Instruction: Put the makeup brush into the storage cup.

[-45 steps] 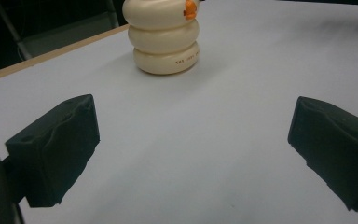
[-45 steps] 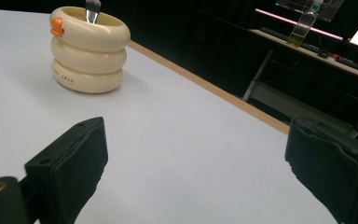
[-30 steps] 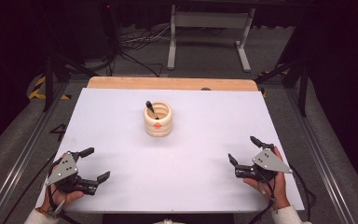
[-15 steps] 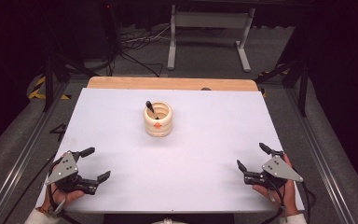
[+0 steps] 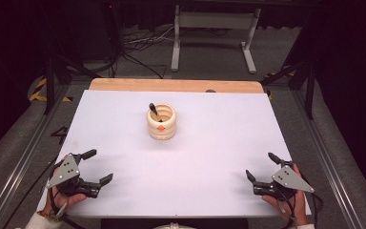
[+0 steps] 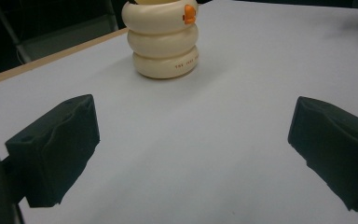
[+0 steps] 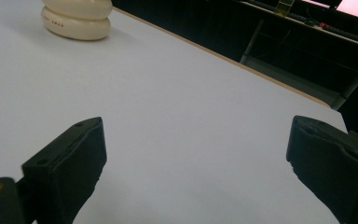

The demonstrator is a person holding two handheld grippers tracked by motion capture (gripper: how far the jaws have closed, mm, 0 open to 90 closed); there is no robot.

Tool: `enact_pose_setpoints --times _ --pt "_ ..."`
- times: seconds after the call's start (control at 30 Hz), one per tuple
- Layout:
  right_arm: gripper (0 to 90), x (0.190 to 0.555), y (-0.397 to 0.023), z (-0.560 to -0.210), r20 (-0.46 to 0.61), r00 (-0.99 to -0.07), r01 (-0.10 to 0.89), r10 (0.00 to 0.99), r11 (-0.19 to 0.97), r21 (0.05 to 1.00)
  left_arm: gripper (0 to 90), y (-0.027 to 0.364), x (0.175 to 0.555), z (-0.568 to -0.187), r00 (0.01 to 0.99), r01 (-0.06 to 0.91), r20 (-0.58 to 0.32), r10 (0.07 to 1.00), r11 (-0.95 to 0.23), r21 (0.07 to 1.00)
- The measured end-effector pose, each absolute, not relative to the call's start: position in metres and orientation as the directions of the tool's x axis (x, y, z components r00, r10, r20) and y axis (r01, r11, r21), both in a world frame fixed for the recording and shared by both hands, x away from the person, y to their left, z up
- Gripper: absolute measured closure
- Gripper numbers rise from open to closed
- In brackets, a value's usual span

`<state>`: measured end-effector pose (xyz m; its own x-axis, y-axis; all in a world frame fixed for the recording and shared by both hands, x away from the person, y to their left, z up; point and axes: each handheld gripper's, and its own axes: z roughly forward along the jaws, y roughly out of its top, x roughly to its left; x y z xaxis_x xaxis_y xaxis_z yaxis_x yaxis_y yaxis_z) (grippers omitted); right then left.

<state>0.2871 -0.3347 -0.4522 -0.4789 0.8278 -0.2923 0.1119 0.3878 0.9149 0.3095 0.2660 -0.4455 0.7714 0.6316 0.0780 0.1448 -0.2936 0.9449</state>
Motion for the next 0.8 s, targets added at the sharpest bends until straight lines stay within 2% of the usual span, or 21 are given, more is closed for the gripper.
enact_pose_setpoints --times 0.8 --pt "6.6 0.2819 -0.3305 -0.4481 -0.293 -0.472 0.096 0.831 0.379 0.920 2.9 0.2641 0.3093 -0.4452 0.780 0.136 0.085 0.620 -0.300 0.944"
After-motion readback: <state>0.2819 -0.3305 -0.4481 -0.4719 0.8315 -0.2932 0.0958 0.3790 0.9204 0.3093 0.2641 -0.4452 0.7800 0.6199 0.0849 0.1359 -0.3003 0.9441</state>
